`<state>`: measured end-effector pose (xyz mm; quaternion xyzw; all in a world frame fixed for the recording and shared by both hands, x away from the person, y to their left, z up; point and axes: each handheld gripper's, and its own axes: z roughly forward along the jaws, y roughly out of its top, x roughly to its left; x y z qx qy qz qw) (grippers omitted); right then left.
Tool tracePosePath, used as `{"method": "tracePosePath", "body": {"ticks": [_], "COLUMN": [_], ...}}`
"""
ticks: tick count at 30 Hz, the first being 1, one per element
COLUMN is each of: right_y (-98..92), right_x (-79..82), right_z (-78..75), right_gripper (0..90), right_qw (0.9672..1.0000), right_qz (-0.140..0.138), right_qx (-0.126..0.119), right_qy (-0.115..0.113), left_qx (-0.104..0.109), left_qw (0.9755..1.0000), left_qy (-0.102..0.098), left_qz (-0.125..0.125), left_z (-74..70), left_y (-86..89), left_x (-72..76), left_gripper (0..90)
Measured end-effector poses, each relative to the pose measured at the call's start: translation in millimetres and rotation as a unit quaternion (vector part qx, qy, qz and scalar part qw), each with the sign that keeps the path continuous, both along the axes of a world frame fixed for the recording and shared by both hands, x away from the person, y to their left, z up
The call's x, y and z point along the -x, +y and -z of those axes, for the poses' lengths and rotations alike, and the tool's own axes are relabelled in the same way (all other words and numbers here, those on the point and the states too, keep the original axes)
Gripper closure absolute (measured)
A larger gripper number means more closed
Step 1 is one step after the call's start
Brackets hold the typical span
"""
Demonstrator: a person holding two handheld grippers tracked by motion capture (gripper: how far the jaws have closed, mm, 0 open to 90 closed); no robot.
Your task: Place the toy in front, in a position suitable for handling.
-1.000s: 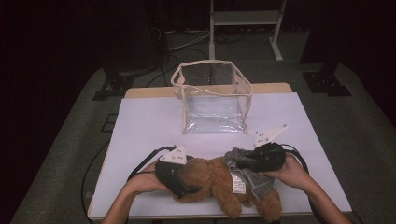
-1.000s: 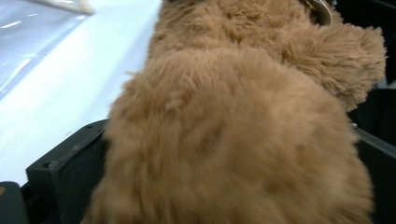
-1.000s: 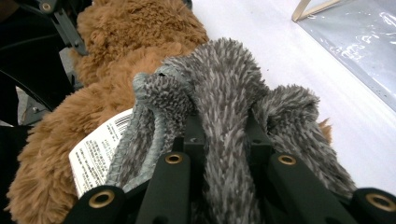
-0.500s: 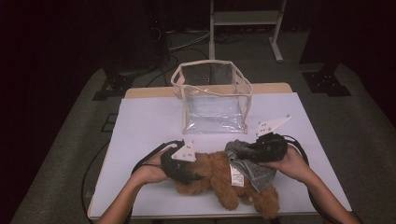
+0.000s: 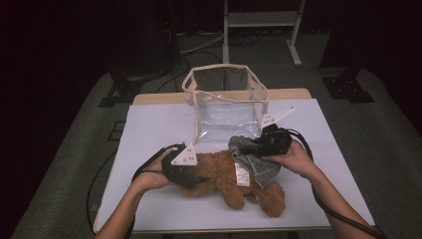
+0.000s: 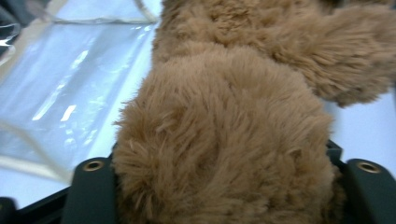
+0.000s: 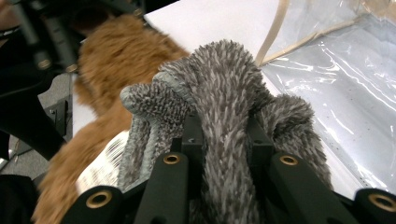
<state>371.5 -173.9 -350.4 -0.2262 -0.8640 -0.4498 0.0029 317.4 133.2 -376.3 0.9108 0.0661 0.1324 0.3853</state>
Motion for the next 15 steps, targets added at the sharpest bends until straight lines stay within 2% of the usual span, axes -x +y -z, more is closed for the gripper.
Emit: {"method": "tracePosePath", "body": {"ticks": [1, 2, 3, 5, 6, 7, 8, 10, 13, 15], "right_y": [2.6, 2.6, 3.6, 5.0, 4.5, 1.2, 1.2, -2.1, -4.6, -4.7], "right_x": [2.4, 2.4, 5.9, 15.9, 23.2, 34.0, 34.0, 43.5, 60.9, 66.4], "right_z": [6.2, 6.2, 8.8, 12.1, 13.8, 16.5, 16.5, 19.0, 21.7, 21.5], "right_gripper": [74.9, 74.9, 75.1, 75.3, 75.4, 75.6, 75.6, 75.8, 75.9, 75.9], "right_qw": [0.9999, 0.9999, 0.9999, 0.9997, 0.9996, 0.9995, 0.9995, 0.9995, 0.9991, 0.9989], "right_qz": [-0.007, -0.007, -0.012, -0.02, -0.024, -0.027, -0.027, -0.029, -0.033, -0.036], "right_qx": [0.006, 0.006, 0.007, 0.016, 0.014, 0.013, 0.013, 0.007, 0.007, 0.008], "right_qy": [0.006, 0.006, 0.006, -0.001, -0.004, -0.011, -0.011, -0.013, -0.025, -0.028], "left_qx": [0.009, 0.009, 0.016, 0.031, 0.038, 0.048, 0.055, 0.063, 0.061, 0.053], "left_qw": [0.9998, 0.9998, 0.9996, 0.9988, 0.9984, 0.9977, 0.9971, 0.9965, 0.9961, 0.9954], "left_qy": [0.017, 0.017, 0.022, 0.039, 0.041, 0.046, 0.053, 0.054, 0.061, 0.077], "left_qz": [0.001, 0.001, -0.001, -0.005, -0.009, -0.01, -0.008, -0.011, -0.021, -0.023], "left_z": [3.0, 3.0, 3.9, 3.4, 2.2, 1.0, 0.2, -2.0, -4.3, 1.5], "left_y": [3.3, 3.3, 5.3, 9.1, 11.5, 14.2, 16.3, 20.8, 27.9, 32.6], "left_x": [2.2, 2.2, 4.7, 8.4, 10.5, 12.3, 14.0, 18.5, 20.4, 20.9], "left_gripper": [25.2, 21.3, 21.3, 14.0, 11.4, 9.9, 9.9, 8.9, 6.3, 6.3]}}
